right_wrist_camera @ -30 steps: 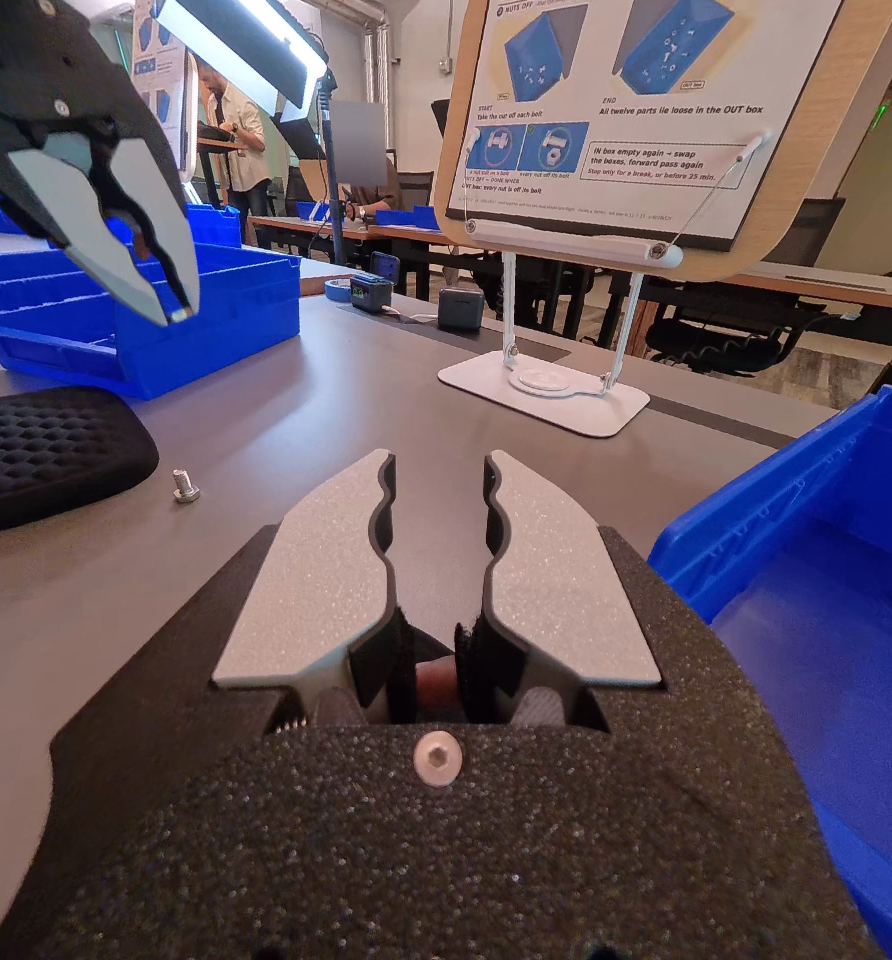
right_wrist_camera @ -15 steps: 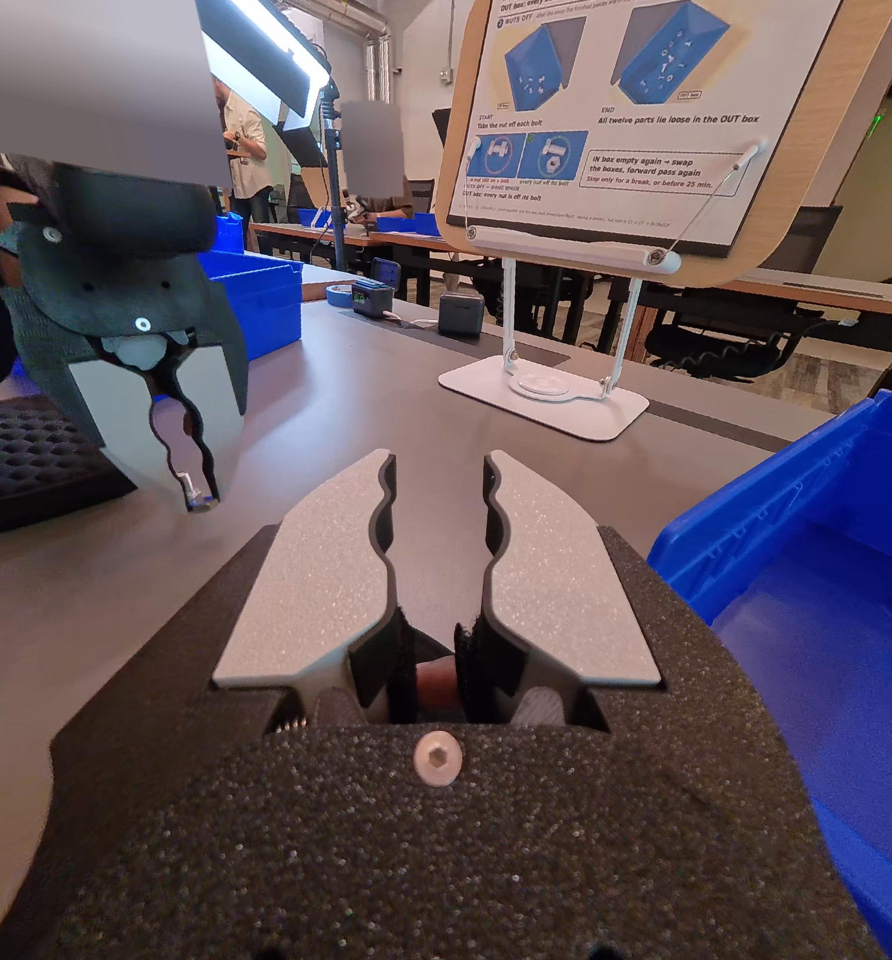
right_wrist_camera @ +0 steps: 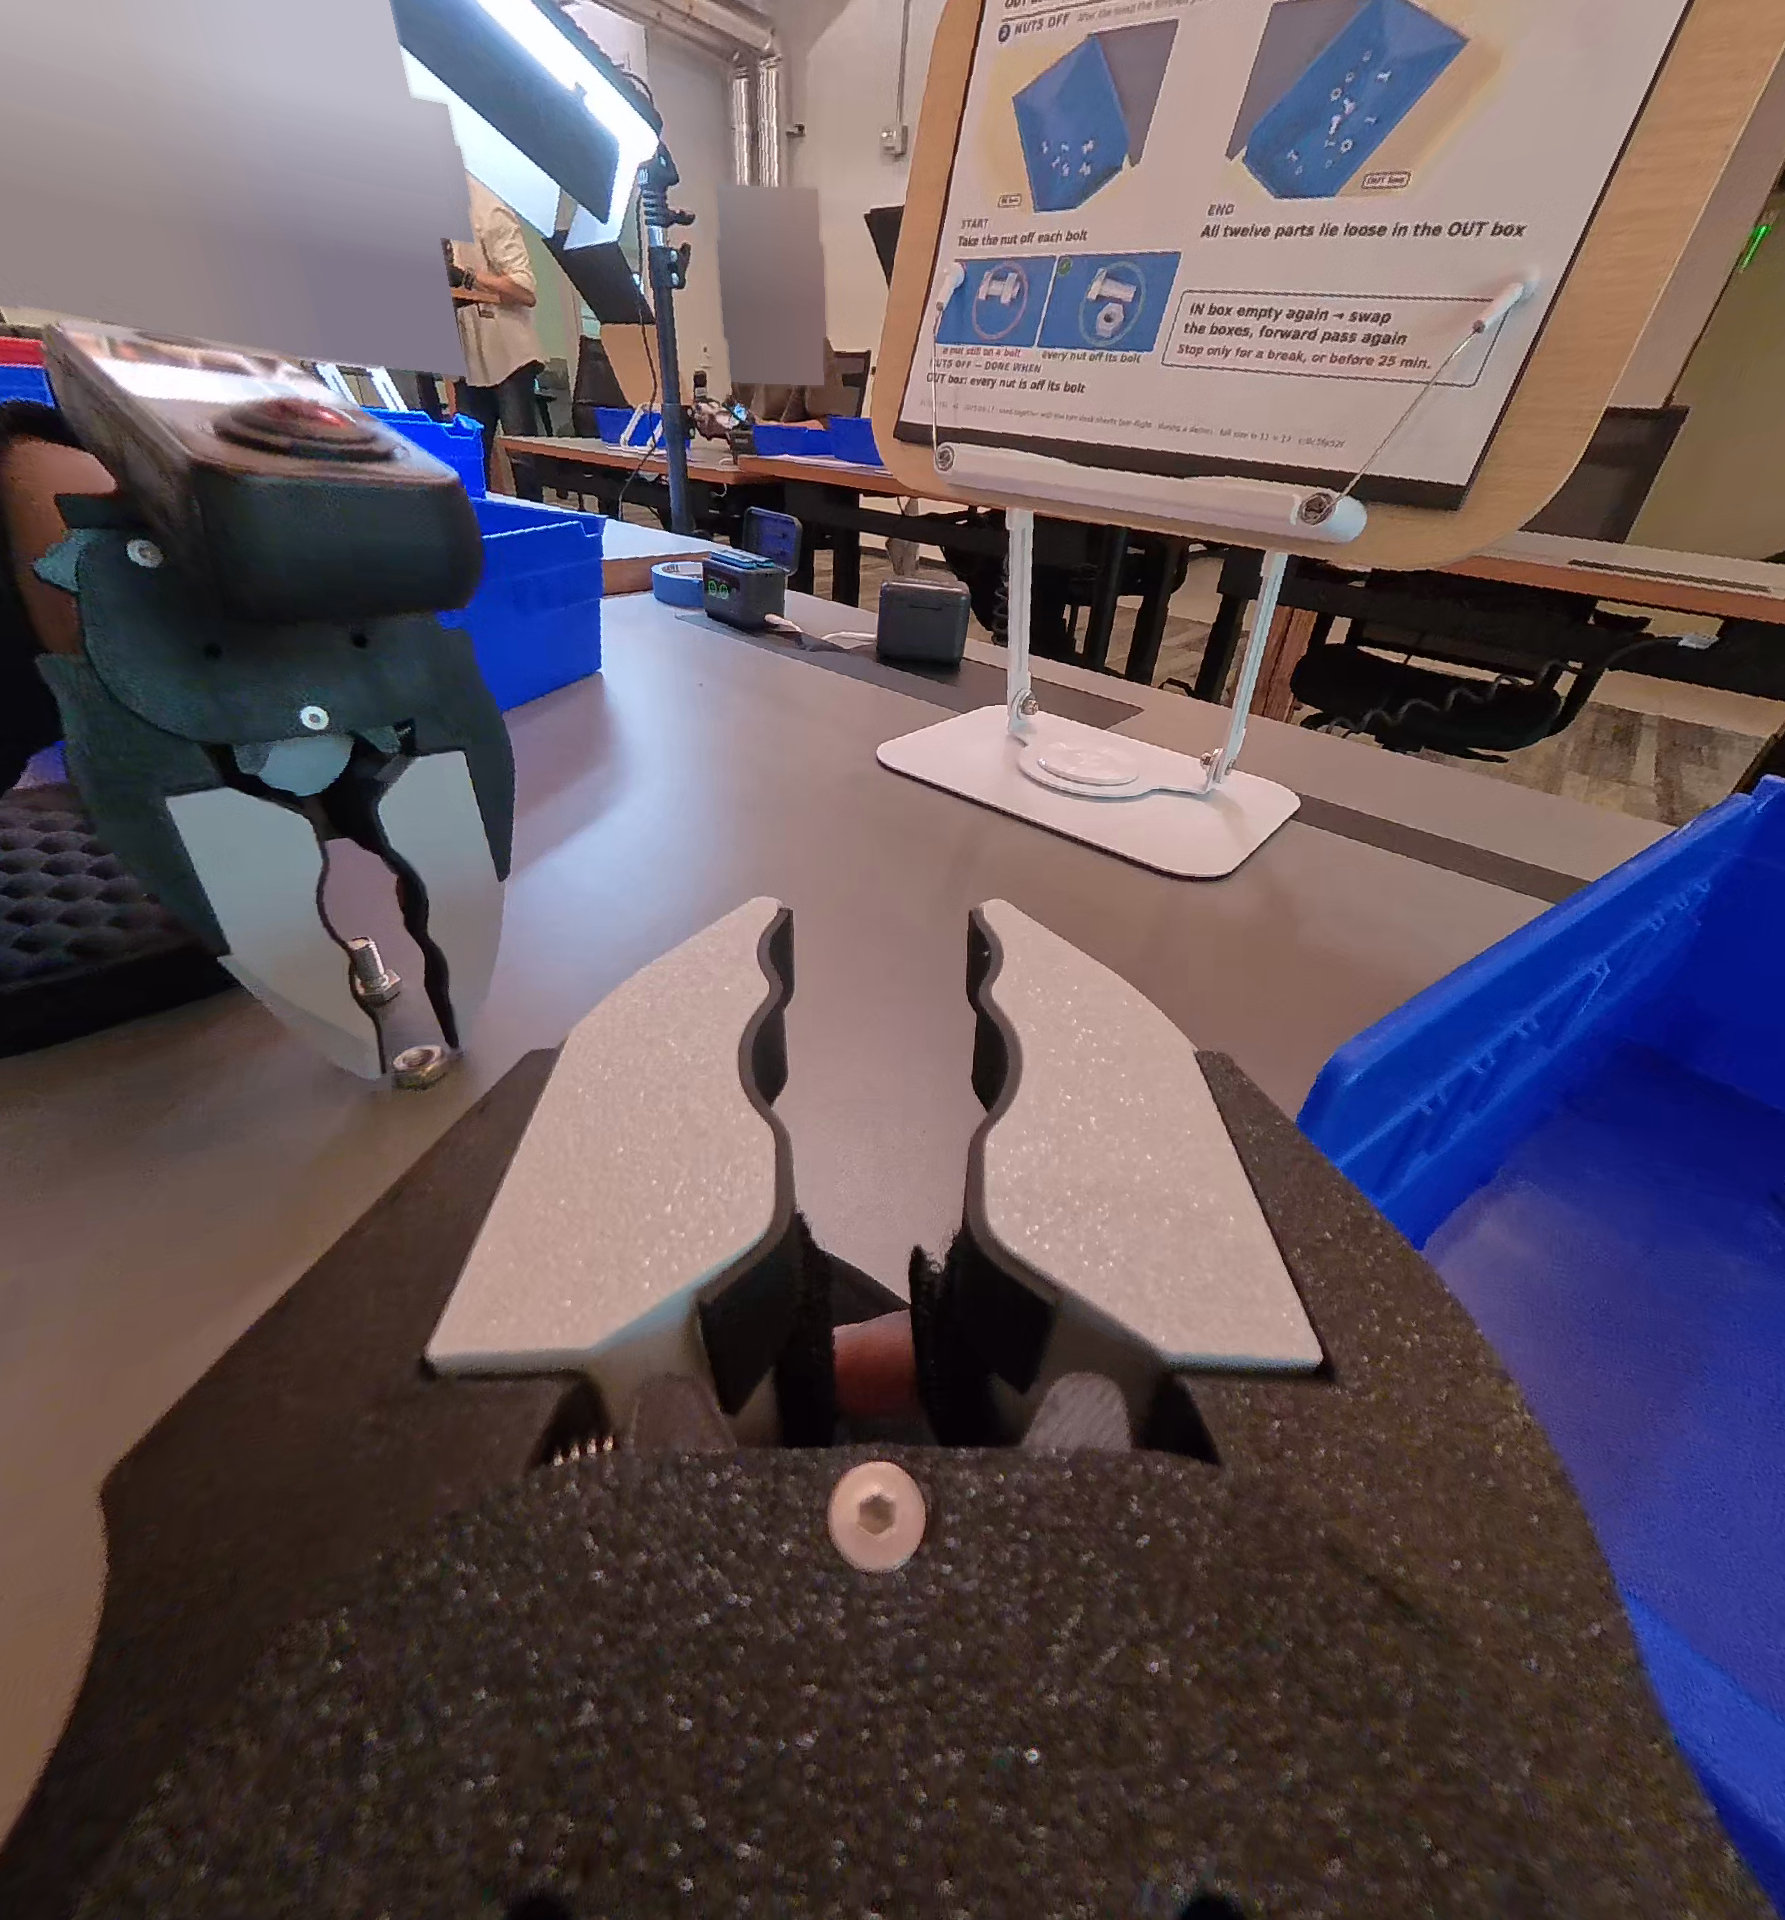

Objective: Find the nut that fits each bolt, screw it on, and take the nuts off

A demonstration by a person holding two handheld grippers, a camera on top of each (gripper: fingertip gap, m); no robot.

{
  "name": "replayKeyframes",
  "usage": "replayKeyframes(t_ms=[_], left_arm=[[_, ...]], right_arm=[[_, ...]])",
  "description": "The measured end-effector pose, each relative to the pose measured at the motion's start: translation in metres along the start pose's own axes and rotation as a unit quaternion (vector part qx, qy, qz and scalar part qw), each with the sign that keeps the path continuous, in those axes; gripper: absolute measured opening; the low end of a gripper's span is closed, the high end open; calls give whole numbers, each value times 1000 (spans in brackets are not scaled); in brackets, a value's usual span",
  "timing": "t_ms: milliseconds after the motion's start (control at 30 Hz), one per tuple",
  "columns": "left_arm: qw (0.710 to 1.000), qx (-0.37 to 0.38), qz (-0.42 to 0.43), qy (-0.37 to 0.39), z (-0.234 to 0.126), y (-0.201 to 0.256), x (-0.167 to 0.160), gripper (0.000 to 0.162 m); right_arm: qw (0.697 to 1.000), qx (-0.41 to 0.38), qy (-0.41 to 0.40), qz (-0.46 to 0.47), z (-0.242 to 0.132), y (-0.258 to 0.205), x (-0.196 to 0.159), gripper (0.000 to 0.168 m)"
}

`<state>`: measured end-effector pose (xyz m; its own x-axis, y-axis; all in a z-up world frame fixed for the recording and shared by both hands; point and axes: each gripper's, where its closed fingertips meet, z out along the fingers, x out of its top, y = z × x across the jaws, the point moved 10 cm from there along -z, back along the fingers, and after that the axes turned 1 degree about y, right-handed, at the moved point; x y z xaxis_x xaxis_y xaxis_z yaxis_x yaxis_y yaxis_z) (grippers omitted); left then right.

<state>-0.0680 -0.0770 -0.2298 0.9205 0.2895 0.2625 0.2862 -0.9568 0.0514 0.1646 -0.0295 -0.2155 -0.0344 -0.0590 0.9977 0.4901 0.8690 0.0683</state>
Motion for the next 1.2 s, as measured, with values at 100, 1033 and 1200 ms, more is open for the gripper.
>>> replayKeyframes(t_ms=[100,1033,1200], left_arm=[[999,8,-12,35,-8,-1,-4,25],[737,79,-63,668,-47,46,-97,68],[734,81,-60,672,-48,47,-99,68]], right_arm=[[1000,0,-1,1,0,0,0,32],[908,322,-252,-88,131,-122,-18,22],[903,327,-263,-88,138,-126,-24,16]])
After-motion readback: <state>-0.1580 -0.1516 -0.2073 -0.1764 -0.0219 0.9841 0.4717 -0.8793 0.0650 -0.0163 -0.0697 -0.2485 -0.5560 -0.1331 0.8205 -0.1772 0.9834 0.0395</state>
